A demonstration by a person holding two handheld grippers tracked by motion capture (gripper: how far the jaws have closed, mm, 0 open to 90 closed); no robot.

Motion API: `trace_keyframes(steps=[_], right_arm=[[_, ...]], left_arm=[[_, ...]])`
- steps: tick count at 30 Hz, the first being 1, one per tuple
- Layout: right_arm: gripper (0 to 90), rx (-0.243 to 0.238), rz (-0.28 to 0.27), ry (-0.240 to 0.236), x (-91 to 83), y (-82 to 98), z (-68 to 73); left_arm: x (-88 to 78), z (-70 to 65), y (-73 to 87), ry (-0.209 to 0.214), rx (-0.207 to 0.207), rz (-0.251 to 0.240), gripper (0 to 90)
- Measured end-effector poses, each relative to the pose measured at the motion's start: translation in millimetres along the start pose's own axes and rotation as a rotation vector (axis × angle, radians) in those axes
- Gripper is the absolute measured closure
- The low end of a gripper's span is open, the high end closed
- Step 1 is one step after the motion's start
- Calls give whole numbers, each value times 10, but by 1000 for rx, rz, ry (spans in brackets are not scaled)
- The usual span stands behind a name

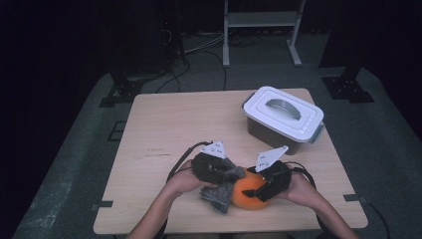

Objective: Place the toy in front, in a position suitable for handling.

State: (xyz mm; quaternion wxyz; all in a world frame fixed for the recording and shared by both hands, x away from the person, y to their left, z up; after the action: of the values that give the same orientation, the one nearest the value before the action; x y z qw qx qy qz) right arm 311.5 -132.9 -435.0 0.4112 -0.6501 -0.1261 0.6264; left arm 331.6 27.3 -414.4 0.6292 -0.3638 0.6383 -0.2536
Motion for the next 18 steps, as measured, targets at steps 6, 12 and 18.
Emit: trace_keyframes(steps=[6,12,18], right_arm=[[508,-67,-89,-44,23,-58,-21],[510,-139,-164,-121,166,-287,56],[485,-169,-150,-153,285,-290,67]], left_arm=[[-225,66,47,-7,-20,-64,713],[-482,71,-25,-30,5,-79,713],[-460,105,209,-42,-30,-9,713]])
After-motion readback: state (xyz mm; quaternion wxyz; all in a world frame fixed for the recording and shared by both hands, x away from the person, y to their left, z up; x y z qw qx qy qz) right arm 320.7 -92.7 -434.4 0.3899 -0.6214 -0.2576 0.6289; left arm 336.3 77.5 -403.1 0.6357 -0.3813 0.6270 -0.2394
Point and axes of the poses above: each handheld gripper's, and its own axes: x roughly forward along the jaws, y roughly out of its underside, z roughly to its left, the point moved 5 cm from there along x, roughly forward along the jaws, and after that the axes turned 7 degrees about x, right-handed, at the moved point
